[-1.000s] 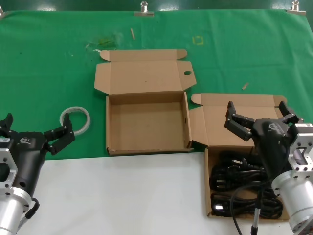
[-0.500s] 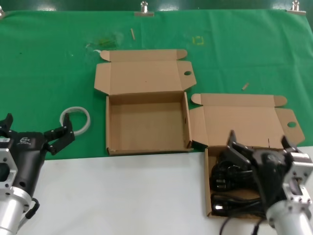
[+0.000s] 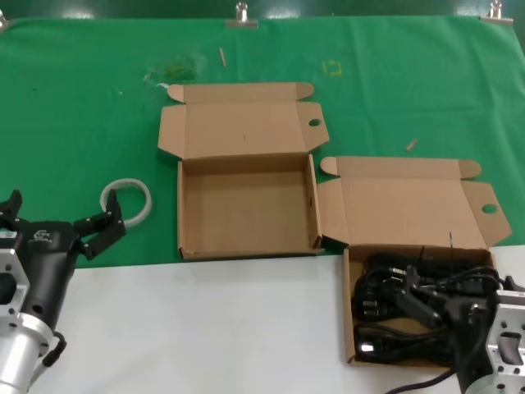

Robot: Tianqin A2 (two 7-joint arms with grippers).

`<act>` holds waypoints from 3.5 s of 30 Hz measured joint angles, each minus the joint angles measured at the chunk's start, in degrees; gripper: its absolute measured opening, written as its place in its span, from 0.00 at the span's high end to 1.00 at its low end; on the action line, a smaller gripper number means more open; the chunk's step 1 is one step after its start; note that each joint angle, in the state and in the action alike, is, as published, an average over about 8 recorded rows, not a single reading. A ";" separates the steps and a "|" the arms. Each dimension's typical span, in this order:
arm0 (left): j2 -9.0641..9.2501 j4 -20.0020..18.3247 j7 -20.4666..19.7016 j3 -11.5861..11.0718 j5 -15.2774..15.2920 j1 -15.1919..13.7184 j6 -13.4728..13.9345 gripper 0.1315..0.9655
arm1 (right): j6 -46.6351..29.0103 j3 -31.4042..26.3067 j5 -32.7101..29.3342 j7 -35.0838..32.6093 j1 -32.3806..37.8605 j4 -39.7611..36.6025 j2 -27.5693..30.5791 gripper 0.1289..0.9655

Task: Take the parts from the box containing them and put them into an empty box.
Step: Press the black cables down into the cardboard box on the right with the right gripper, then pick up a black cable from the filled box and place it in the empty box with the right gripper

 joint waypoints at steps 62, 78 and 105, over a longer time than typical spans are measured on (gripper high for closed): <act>0.00 0.00 -0.02 0.00 0.01 0.00 0.00 0.00 | 21.01 -4.18 26.01 -65.00 21.62 -11.90 -0.43 0.31; 0.00 0.00 -0.01 0.00 0.01 0.00 0.00 0.00 | 20.71 -3.86 26.01 -64.36 20.72 -10.97 -0.44 0.65; 0.00 0.00 -0.01 0.00 0.01 0.00 0.00 0.00 | 24.88 -1.01 26.01 -67.00 18.08 -1.87 -0.44 0.95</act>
